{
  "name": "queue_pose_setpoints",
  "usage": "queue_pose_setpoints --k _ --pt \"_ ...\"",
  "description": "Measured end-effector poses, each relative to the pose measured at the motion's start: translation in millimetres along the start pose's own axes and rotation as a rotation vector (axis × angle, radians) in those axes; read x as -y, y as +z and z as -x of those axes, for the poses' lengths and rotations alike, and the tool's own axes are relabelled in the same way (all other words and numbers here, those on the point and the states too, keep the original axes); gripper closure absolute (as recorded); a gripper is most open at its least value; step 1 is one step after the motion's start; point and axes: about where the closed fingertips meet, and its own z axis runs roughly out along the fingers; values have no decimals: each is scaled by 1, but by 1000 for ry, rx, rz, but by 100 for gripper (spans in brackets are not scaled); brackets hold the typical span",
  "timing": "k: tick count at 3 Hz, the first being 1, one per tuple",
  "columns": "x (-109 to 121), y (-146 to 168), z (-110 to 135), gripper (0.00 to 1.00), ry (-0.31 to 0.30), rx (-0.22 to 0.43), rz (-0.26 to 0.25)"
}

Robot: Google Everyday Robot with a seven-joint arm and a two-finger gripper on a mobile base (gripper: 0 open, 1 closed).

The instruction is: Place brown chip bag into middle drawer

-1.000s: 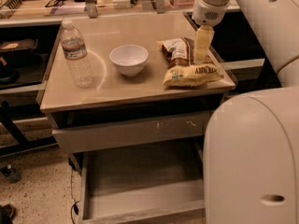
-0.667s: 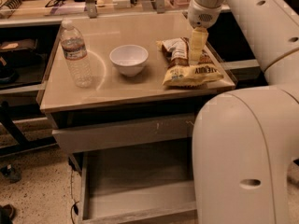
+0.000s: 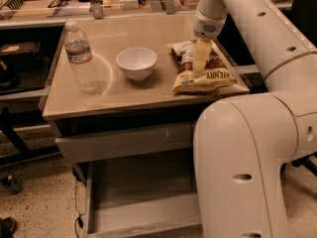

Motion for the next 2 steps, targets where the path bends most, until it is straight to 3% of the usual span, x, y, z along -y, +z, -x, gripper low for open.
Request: queue_pose_setpoints --k 2 --pt "-10 38 -6 0 32 22 82"
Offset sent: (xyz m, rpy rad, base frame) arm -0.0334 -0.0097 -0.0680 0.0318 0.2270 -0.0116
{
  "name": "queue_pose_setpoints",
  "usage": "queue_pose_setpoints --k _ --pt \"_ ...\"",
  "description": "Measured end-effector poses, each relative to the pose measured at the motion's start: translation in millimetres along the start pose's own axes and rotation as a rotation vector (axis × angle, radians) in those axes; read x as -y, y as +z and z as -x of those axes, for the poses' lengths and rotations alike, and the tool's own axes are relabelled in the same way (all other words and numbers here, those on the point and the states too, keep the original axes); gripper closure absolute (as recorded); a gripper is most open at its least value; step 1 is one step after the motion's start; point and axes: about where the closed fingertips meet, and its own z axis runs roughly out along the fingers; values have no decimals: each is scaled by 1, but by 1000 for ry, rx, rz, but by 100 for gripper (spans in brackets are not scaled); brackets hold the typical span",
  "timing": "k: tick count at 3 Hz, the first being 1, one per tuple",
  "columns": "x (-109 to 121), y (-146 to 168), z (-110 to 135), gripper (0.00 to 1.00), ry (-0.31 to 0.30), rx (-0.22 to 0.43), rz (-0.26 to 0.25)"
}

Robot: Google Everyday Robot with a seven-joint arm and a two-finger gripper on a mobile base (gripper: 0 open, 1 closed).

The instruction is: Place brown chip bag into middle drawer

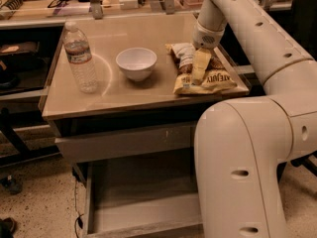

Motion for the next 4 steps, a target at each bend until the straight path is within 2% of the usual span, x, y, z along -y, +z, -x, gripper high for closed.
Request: queue_pose_setpoints --k 1,4 --pt "0 0 0 19 0 0 0" --pt "0 0 0 89 0 0 0"
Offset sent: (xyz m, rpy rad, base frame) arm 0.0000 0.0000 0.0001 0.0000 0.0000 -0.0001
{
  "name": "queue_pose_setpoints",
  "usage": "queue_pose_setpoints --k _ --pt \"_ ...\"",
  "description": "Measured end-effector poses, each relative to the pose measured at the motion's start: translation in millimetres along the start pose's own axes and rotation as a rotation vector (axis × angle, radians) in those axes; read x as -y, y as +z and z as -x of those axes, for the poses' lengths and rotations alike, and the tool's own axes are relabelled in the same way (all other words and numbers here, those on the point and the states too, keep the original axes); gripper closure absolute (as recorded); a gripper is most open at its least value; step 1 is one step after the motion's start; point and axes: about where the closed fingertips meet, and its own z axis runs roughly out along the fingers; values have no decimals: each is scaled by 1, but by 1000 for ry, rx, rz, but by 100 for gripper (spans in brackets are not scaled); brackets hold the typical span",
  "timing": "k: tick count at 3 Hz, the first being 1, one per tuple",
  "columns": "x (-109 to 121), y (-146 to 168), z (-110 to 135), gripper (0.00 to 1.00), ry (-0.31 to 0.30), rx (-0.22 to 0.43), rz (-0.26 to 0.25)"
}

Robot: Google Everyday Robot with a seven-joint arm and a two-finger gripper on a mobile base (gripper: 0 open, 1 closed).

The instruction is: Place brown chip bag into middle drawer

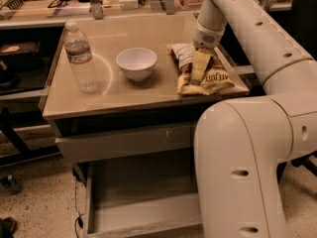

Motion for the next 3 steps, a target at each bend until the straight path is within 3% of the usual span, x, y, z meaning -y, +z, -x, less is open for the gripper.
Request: queue_pose_setpoints --k 1,2,3 --pt "0 0 0 100 0 0 0" --pt "1 -7 1 100 0 0 0" --pt "6 -41 10 100 -13 24 -91"
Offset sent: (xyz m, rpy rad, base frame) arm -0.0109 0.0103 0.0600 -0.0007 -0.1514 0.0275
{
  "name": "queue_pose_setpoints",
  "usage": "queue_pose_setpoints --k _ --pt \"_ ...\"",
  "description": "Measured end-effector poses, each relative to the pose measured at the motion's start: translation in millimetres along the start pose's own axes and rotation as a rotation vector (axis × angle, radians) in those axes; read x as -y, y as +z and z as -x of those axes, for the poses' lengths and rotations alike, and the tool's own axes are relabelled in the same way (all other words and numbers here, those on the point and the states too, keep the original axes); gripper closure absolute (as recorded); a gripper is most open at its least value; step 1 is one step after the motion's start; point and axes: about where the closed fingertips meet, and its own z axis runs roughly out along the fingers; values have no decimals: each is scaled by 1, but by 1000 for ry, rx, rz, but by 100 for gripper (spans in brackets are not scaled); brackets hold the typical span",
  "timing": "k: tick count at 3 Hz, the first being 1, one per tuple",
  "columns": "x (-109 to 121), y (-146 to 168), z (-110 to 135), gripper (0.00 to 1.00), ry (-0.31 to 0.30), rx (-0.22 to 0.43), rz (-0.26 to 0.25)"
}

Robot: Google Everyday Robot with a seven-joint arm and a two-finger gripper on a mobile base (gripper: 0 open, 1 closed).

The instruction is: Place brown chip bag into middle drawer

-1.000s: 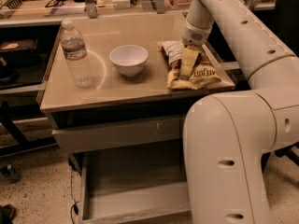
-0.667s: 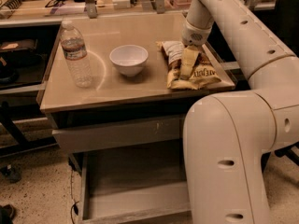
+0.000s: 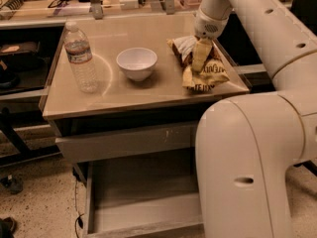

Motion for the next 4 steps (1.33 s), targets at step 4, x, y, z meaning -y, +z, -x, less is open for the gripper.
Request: queue_pose_setpoints --k 4 --pt "-26 -51 0 100 -26 23 -89"
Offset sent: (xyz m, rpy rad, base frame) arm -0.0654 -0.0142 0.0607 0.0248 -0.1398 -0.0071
